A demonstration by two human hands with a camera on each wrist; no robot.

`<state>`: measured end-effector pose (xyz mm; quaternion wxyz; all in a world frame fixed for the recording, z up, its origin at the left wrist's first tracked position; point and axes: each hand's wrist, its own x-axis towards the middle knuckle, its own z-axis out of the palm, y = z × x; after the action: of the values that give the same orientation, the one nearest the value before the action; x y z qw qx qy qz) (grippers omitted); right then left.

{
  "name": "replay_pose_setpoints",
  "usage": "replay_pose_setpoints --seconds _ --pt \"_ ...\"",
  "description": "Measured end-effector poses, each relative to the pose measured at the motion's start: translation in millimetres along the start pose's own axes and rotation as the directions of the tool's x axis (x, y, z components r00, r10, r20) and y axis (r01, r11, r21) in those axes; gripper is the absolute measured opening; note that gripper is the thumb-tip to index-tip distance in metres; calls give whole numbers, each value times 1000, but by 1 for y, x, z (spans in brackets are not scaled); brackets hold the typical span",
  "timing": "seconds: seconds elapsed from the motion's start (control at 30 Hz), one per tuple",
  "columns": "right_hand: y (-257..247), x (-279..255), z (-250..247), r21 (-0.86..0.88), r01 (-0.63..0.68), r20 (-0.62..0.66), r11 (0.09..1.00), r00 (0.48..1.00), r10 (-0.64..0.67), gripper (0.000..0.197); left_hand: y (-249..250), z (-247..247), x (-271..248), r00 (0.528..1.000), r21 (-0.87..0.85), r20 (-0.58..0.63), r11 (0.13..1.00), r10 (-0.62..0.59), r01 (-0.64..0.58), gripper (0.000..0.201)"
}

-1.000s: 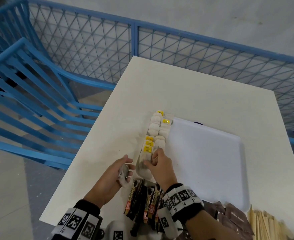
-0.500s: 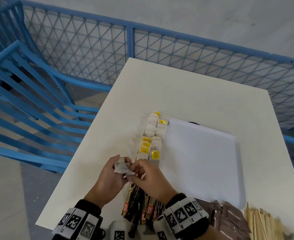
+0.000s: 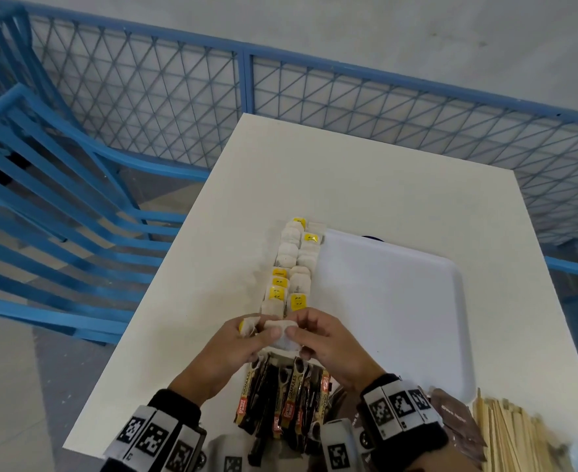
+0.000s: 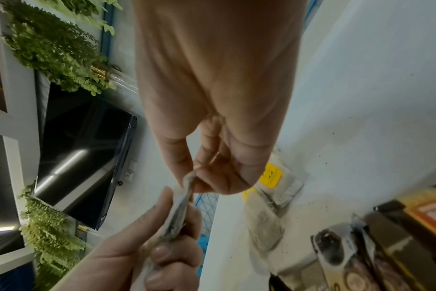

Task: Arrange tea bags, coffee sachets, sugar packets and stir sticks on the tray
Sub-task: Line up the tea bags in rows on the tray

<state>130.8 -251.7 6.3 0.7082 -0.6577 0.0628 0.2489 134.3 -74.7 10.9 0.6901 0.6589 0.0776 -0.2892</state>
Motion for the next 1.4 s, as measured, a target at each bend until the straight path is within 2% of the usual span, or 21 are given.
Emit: replay_pose_setpoints --seconds 0.07,0.13,0.2,0.3,0.37,0.43,0.5,0.57,0.63,0.73,0.8,0.9,0.97,1.03,1.2,1.4 --pt "0 -2 -3 14 12 -28 1000 1000 -12 8 1 3 1 998 10 -55 1000 13 -12 11" --pt "-1 -3 -4 52 11 -100 999 995 -6 14 1 6 2 995 -19 -100 1000 16 -18 4" --pt "0 -4 -4 65 -32 -131 997 991 41 20 -1 7 3 989 -31 -145 999 17 -21 7" --pt "5 -6 -1 -3 -113 -57 994 992 113 21 -2 7 3 984 -36 -178 999 11 -18 9" --pt "6 -7 2 6 -101 -39 995 994 101 12 -3 7 4 984 -32 -178 999 -5 0 9" --pt "5 -5 3 79 -79 -84 994 993 85 8 -5 6 4 985 -10 -172 1000 -26 25 11" --pt "5 -2 -2 80 -56 -144 995 987 67 6 -8 5 4 982 28 -179 997 -65 71 14" --pt "9 2 -9 -93 -30 -201 995 980 11 8 -11 2 5 973 14 -199 993 -113 118 17" --pt "14 5 -16 -313 3 -230 950 970 -79 11 -11 0 4 961 -61 -213 984 -175 166 19" --pt "17 11 -23 -472 19 -238 882 960 -148 9 -8 -2 2 961 -144 -167 970 -221 197 20" --pt "17 16 -26 -534 14 -204 845 968 -145 6 -8 -3 2 971 -89 -135 979 -196 186 25" --pt "17 23 -28 -592 -8 -171 806 978 -116 2 -10 -3 6 981 58 -176 994 -86 97 16" --pt "16 28 -29 -574 -32 -194 818 976 -97 7 -10 -2 9 980 165 -199 986 5 29 12" --pt "15 32 -28 -545 -50 -231 837 969 -93 9 -9 0 13 978 194 -203 981 55 -15 10" --pt "19 42 -24 -446 -55 -294 893 952 -89 18 -14 1 28 974 362 -206 932 90 -10 13" --pt "26 40 -16 -370 -40 -343 928 934 -97 23 -18 4 36 957 514 -214 856 196 -61 14"
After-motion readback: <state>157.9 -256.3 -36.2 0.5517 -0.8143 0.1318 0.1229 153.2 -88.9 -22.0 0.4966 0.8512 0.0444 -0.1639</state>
